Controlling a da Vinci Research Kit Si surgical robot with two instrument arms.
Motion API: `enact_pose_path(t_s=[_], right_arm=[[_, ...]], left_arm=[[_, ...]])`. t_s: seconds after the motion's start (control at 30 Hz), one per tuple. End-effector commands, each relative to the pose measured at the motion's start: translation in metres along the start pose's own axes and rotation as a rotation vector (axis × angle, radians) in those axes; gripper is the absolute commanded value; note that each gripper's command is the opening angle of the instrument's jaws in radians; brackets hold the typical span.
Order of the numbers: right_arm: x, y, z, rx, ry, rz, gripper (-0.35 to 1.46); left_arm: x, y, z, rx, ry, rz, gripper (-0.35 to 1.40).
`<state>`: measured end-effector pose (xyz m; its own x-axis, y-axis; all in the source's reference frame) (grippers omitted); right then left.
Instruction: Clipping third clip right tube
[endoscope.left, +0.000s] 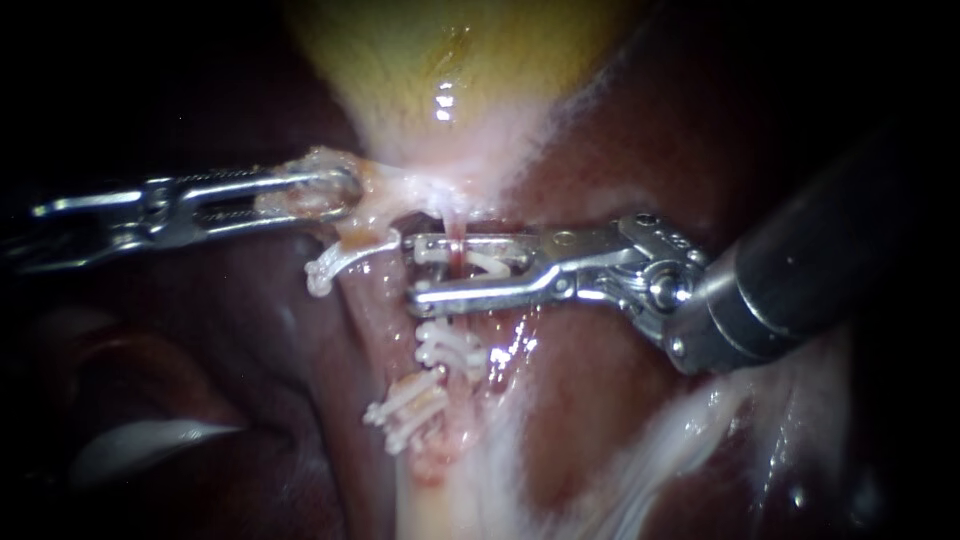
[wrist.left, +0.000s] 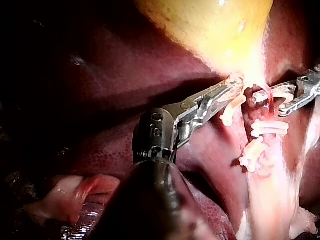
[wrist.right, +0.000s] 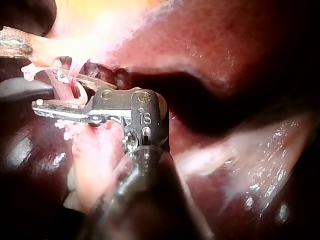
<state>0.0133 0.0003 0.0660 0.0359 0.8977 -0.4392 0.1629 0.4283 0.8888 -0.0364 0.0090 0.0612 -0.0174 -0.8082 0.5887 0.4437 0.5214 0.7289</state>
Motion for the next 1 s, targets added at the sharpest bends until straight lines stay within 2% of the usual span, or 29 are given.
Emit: enact_pose_path(t_s=[0.03, 0.23, 0.5, 0.67, 0.77, 0.8, 0.93, 1.0], right_arm=[[0.0000, -0.0001, 0.0000, -0.001, -0.002, -0.001, 0.48], [-0.0001, -0.0005, 0.0003, -0.001, -0.004, 0.017, 0.44], [-0.0002, -0.0009, 0.0003, -0.014, -0.006, 0.064, 0.24], [-0.0002, -0.0010, 0.0001, -0.031, 0.002, 0.088, -0.03], [-0.0002, -0.0009, 0.0000, -0.040, 0.006, 0.100, -0.23], [-0.0002, -0.0009, 0.0000, -0.045, 0.007, 0.112, -0.35], [-0.0001, -0.0008, -0.0003, -0.049, 0.009, 0.111, -0.35], [-0.0001, -0.0008, -0.0006, -0.037, -0.005, 0.111, -0.35]], left_arm=[[0.0000, 0.0000, 0.0000, 0.000, 0.000, 0.000, -0.35], [0.0000, 0.0000, 0.0000, 0.000, 0.000, 0.000, -0.35], [0.0000, 0.0000, -0.0001, 0.000, 0.000, 0.000, -0.35], [0.0000, 0.0000, -0.0001, 0.000, 0.000, 0.000, -0.35], [0.0000, 0.0000, -0.0001, 0.000, 0.000, 0.000, -0.35], [0.0000, 0.0000, -0.0001, 0.000, 0.000, 0.000, -0.35], [0.0000, 0.0001, -0.0001, 0.000, 0.000, 0.000, -0.35], [0.0000, 0.0001, -0.0001, 0.000, 0.000, 0.000, -0.35]])
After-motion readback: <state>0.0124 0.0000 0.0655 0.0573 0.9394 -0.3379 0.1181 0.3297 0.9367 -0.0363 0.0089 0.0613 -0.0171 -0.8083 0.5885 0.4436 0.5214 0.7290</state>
